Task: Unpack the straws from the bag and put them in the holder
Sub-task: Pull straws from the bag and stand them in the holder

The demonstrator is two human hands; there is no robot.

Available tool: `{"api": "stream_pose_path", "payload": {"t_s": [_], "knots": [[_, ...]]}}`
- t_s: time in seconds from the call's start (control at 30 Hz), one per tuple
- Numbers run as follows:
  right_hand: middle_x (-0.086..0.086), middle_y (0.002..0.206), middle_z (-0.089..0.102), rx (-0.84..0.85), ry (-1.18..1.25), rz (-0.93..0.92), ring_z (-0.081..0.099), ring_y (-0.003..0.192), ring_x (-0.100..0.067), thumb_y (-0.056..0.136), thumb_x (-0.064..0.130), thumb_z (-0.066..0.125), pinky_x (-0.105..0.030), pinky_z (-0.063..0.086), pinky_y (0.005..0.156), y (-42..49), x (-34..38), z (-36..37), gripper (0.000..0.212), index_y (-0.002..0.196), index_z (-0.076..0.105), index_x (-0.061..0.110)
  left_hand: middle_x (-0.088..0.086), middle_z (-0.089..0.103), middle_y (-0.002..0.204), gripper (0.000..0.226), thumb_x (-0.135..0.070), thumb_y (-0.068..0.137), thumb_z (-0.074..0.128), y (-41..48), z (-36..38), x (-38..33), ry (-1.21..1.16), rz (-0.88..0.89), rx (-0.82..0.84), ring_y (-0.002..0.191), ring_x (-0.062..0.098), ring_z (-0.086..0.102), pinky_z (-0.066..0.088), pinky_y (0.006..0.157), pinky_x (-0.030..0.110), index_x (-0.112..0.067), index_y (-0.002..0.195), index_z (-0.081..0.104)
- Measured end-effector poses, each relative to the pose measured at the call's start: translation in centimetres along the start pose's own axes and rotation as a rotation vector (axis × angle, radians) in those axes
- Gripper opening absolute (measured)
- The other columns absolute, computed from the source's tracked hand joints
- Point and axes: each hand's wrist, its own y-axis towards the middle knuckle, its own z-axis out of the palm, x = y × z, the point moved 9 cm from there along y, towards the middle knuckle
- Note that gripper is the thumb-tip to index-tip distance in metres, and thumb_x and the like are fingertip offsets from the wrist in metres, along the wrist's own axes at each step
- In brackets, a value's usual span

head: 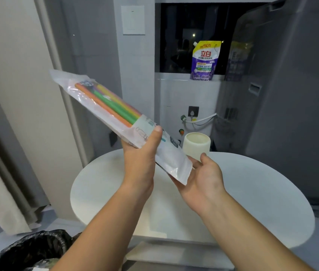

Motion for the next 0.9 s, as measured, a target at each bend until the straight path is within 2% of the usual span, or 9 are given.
{"api": "stream_pose_path", "payload": {"t_s": [0.17,0.27,0.4,0.47,0.53,0.63,0.7,0.8,0.9], "knots": [[-0.023,0.114,0.073,0.007,0.061,0.053,0.068,0.111,-0.039,0.107,0.043,0.027,-0.050,0.048,0.105,0.2,-1.1,-0.2,0.056,0.125,0.064,0.004,0.017,0.068,0.128,0.067,-0.025,0.083,0.081,-0.3,1.6,-1.3,0.149,0.106,0.100,0.116,0.027,0.070,0.061,0.094,0.041,-0.010,0.140,0.052],[-0.023,0.113,0.073,0.018,0.064,0.064,0.068,0.111,-0.038,0.107,0.040,0.028,-0.050,0.049,0.105,0.2,-1.4,-0.1,0.055,0.124,0.064,0.003,0.014,0.069,0.124,0.062,-0.016,0.087,0.083,-0.6,2.2,-1.5,0.199,0.122,0.144,0.113,0.025,0.072,0.062,0.089,0.036,-0.012,0.140,0.051],[-0.022,0.112,0.074,0.017,0.007,0.043,0.070,0.108,-0.038,0.108,0.037,0.032,-0.051,0.052,0.102,0.3,-1.2,-0.2,0.050,0.123,0.064,0.003,0.018,0.070,0.125,0.065,-0.020,0.082,0.081,-0.4,1.1,-1.4,0.134,0.101,0.051,0.111,0.028,0.072,0.062,0.089,0.037,-0.007,0.139,0.053],[-0.021,0.107,0.076,0.016,-0.088,-0.001,0.071,0.101,-0.036,0.108,0.032,0.036,-0.052,0.056,0.094,0.3,-0.8,-0.2,0.042,0.113,0.064,0.002,0.021,0.068,0.129,0.064,-0.018,0.084,0.080,0.2,0.1,-1.1,0.060,0.075,-0.003,0.116,0.032,0.071,0.061,0.094,0.043,-0.006,0.141,0.053],[-0.018,0.098,0.076,0.008,-0.262,-0.061,0.071,0.089,-0.035,0.106,0.032,0.042,-0.046,0.061,0.077,0.3,-0.3,-0.3,0.037,0.101,0.065,0.005,0.017,0.069,0.130,0.060,-0.015,0.089,0.079,0.7,-1.3,-0.9,-0.022,0.032,-0.077,0.115,0.031,0.072,0.063,0.088,0.041,-0.009,0.143,0.052],[-0.006,0.070,0.068,-0.053,-0.486,-0.182,0.060,0.062,-0.021,0.103,0.038,0.049,-0.030,0.051,0.052,0.4,0.9,-0.7,0.034,0.089,0.066,0.012,0.010,0.071,0.118,0.057,-0.015,0.094,0.075,1.0,-2.5,-0.2,-0.135,-0.048,-0.135,0.102,0.023,0.074,0.062,0.077,0.034,-0.011,0.145,0.051],[-0.002,0.063,0.060,-0.070,-0.516,-0.220,0.051,0.053,-0.015,0.102,0.037,0.054,-0.027,0.044,0.047,0.5,1.2,-0.8,0.029,0.088,0.065,0.013,0.007,0.070,0.111,0.054,-0.016,0.094,0.074,0.8,-2.6,0.4,-0.170,-0.092,-0.144,0.097,0.020,0.074,0.062,0.077,0.035,-0.010,0.144,0.053],[-0.004,0.067,0.058,-0.053,-0.502,-0.259,0.048,0.051,-0.012,0.101,0.028,0.057,-0.027,0.043,0.049,0.7,1.3,-0.6,0.022,0.090,0.065,0.010,0.007,0.070,0.106,0.052,-0.017,0.094,0.073,0.6,-2.9,1.2,-0.198,-0.128,-0.167,0.092,0.020,0.073,0.063,0.076,0.036,-0.008,0.142,0.055],[-0.005,0.070,0.057,-0.038,-0.477,-0.301,0.049,0.051,-0.010,0.100,0.019,0.060,-0.025,0.045,0.049,0.8,1.6,-0.6,0.016,0.092,0.063,0.006,0.007,0.071,0.110,0.049,-0.019,0.094,0.074,0.9,-3.4,1.6,-0.232,-0.136,-0.196,0.100,0.023,0.073,0.064,0.085,0.044,-0.011,0.140,0.057]]}}
